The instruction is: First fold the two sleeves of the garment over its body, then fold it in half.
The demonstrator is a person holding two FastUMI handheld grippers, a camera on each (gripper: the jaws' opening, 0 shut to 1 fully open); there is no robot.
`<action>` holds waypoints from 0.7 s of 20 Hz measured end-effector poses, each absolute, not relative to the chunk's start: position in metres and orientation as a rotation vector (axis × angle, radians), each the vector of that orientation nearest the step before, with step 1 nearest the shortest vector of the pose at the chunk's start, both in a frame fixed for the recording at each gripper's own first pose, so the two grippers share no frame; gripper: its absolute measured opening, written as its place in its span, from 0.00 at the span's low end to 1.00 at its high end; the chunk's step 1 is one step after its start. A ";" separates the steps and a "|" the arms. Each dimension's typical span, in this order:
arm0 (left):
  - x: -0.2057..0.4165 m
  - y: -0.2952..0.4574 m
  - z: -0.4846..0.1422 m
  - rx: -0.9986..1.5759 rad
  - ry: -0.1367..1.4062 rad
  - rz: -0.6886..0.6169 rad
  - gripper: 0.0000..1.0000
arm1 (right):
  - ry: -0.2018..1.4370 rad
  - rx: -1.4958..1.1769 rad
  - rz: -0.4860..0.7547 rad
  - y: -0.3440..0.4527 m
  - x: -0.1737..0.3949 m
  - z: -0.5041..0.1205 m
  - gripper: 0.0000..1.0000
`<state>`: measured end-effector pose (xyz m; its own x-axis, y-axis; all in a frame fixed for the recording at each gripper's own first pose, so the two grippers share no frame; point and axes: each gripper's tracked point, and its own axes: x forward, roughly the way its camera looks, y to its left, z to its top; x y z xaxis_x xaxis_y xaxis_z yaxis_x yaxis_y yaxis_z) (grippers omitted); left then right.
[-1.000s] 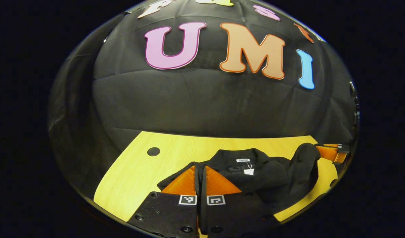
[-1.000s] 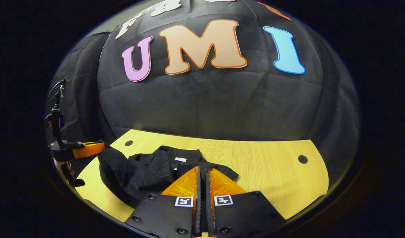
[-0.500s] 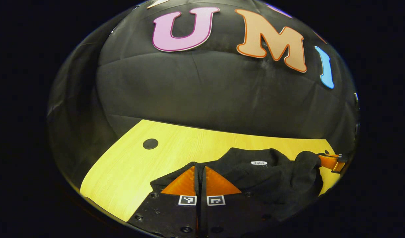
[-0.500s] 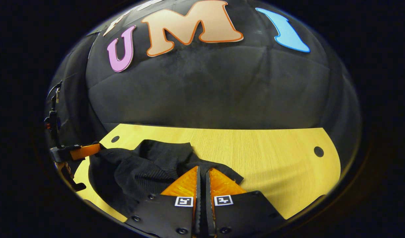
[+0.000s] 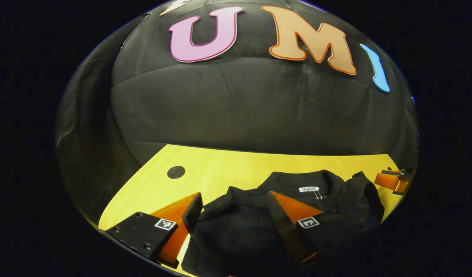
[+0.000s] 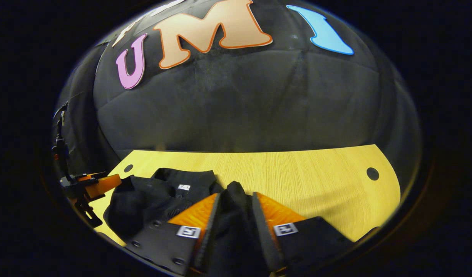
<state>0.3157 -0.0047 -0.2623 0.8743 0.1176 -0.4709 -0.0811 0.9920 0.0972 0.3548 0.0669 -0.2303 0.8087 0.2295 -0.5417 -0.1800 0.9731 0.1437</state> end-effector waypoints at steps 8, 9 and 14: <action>0.292 -0.003 -0.217 0.045 0.448 0.119 0.93 | 0.456 0.004 0.224 0.072 0.325 -0.170 0.99; 0.286 -0.004 -0.211 0.034 0.440 0.116 0.94 | 0.434 0.014 0.223 0.073 0.317 -0.159 0.99; 0.243 -0.001 -0.163 -0.007 0.367 0.120 0.94 | 0.323 0.000 0.199 0.072 0.262 -0.111 0.98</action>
<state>0.2435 -0.0013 -0.1633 0.9264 0.1159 -0.3582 -0.1186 0.9928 0.0146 0.2622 0.0722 -0.1111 0.9287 0.1946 -0.3157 -0.1944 0.9804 0.0322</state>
